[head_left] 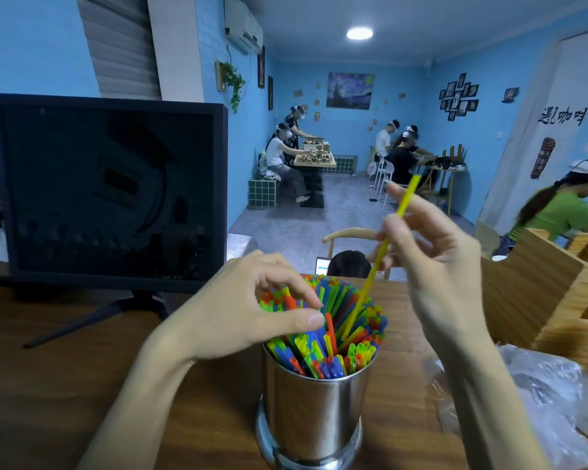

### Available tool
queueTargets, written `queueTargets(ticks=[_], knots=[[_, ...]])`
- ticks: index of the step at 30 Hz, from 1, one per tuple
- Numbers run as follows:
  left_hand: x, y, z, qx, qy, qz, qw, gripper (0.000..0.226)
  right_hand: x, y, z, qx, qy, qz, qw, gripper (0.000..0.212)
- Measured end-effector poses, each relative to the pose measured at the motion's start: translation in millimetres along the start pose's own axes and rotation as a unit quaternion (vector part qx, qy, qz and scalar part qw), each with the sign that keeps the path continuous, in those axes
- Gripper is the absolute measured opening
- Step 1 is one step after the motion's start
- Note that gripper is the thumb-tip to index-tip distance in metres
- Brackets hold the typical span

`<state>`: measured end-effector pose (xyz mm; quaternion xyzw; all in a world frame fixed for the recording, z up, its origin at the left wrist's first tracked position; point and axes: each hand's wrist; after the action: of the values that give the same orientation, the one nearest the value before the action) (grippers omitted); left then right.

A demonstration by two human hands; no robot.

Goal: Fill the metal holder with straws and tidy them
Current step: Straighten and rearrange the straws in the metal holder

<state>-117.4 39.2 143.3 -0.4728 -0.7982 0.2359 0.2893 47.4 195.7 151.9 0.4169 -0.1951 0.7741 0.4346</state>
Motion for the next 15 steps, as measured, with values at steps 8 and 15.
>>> queueTargets(ticks=[8,15], knots=[[0.6,7.8,-5.6,0.054,-0.007,-0.006,0.998,0.022,-9.7,9.3,-18.1,-0.122,0.028,0.294,0.948,0.02],[-2.6,10.5,-8.1,0.082,-0.032,0.011,0.996,0.03,-9.0,4.2,-15.2,-0.147,0.076,0.353,0.921,0.01]])
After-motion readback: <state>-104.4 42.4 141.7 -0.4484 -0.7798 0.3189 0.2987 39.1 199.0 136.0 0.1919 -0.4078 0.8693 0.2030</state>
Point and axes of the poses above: each hand's wrist, its own x-axis towards the middle knuckle, its own y-axis out of the palm, z = x × y, and after that the axes turned 14 degrees about -y, right-handed
